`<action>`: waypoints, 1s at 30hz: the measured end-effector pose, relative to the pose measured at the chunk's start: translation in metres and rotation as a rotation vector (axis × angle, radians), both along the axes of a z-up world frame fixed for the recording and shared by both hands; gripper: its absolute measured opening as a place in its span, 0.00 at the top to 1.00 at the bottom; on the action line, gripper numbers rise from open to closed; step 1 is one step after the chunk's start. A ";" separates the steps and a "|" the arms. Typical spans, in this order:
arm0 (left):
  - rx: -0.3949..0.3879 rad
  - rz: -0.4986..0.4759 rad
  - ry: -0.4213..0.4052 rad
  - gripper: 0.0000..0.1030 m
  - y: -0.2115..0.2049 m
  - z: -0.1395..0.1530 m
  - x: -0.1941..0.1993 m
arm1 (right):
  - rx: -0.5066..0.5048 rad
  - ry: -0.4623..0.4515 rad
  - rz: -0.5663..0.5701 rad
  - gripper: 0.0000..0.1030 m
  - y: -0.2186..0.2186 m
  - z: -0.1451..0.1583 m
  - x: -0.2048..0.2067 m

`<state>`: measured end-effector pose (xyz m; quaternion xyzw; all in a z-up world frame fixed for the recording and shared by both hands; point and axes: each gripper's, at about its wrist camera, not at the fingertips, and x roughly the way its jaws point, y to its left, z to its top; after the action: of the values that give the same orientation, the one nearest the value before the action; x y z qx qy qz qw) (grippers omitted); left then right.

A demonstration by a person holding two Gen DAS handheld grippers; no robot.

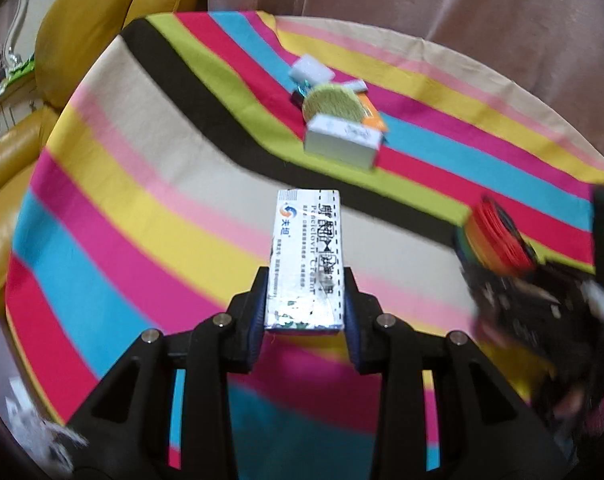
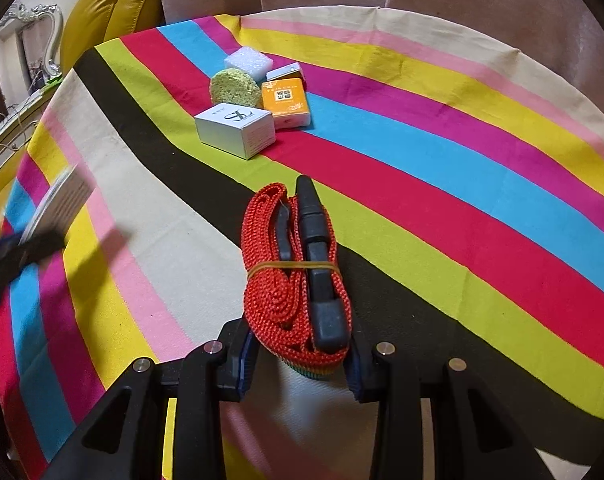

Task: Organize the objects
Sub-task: 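Carry the toothpaste box and red strap to the storage box and release them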

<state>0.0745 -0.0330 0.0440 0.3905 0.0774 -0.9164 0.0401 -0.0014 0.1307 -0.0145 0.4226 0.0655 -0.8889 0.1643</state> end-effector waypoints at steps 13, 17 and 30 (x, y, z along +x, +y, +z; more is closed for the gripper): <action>-0.094 -0.052 -0.027 0.64 0.024 -0.019 0.053 | -0.076 -0.001 -0.052 0.65 0.003 0.022 0.095; -0.097 -0.051 -0.034 0.64 0.025 -0.020 0.066 | -0.074 0.008 -0.038 0.65 0.001 0.026 0.108; -0.116 -0.043 -0.044 0.64 0.016 -0.025 0.090 | -0.041 0.002 0.047 0.65 -0.031 0.022 0.131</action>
<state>0.1646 -0.0171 0.0188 0.4091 0.0151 -0.9113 0.0447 0.1292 0.0997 0.0074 0.4165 0.0573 -0.8864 0.1935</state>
